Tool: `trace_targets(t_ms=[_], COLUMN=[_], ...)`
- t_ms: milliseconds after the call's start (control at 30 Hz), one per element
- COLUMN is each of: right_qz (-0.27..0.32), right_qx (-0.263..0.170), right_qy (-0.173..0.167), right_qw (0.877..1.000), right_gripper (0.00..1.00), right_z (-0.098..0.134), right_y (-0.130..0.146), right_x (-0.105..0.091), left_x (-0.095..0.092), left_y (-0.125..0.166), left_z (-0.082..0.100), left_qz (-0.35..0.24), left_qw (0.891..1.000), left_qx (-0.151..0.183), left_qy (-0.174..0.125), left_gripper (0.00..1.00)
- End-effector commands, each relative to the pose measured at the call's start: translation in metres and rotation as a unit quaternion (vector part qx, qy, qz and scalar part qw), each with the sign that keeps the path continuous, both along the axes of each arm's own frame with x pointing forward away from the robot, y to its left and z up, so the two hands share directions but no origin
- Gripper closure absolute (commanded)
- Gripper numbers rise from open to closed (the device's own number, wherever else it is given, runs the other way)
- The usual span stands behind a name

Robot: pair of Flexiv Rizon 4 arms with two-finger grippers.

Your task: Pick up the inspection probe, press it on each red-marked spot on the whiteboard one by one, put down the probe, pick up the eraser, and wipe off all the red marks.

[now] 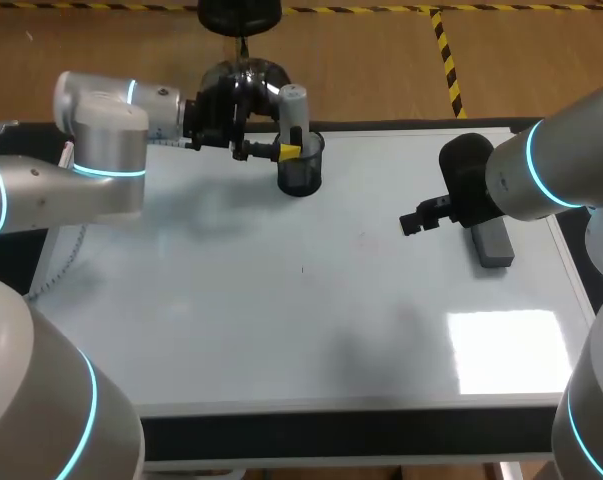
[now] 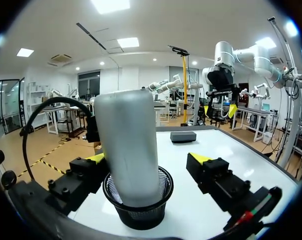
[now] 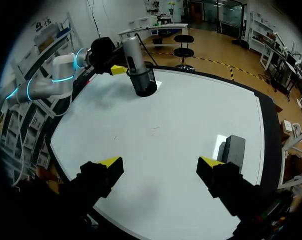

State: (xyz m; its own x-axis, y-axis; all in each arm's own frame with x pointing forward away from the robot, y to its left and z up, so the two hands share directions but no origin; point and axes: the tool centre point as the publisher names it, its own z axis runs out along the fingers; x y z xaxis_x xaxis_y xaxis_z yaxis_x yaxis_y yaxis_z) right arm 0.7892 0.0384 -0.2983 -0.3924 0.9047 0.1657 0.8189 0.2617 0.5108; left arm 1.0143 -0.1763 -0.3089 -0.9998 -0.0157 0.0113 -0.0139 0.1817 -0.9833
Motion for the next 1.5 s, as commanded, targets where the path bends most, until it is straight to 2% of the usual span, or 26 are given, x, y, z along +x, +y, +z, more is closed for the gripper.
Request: trace_targets(t_ms=[33, 867, 1267, 1500], right_qz=[0.001, 0.001, 0.001, 0.001], right_qx=[0.0, 0.0, 0.0, 0.0], right_qy=[0.0, 0.0, 0.0, 0.0], right_qw=[1.0, 1.0, 1.0, 1.0], right_gripper=[0.0, 0.0, 0.0, 0.0], right_z=[0.0, 0.0, 0.0, 0.0], right_y=[-0.001, -0.001, -0.001, -0.001], right_x=[0.0, 0.0, 0.0, 0.0], left_x=[-0.003, -0.002, 0.002, -0.006], left_y=[0.002, 0.028, 0.056, 0.062], left_z=[0.004, 0.0, -0.002, -0.002], left_qz=[0.006, 0.037, 0.063, 0.069], left_qw=[1.0, 0.999, 0.998, 0.997], left_qx=[0.002, 0.013, 0.017, 0.018], left_qy=[-0.003, -0.001, -0.002, -0.002], left_gripper=[0.0, 0.0, 0.0, 0.0])
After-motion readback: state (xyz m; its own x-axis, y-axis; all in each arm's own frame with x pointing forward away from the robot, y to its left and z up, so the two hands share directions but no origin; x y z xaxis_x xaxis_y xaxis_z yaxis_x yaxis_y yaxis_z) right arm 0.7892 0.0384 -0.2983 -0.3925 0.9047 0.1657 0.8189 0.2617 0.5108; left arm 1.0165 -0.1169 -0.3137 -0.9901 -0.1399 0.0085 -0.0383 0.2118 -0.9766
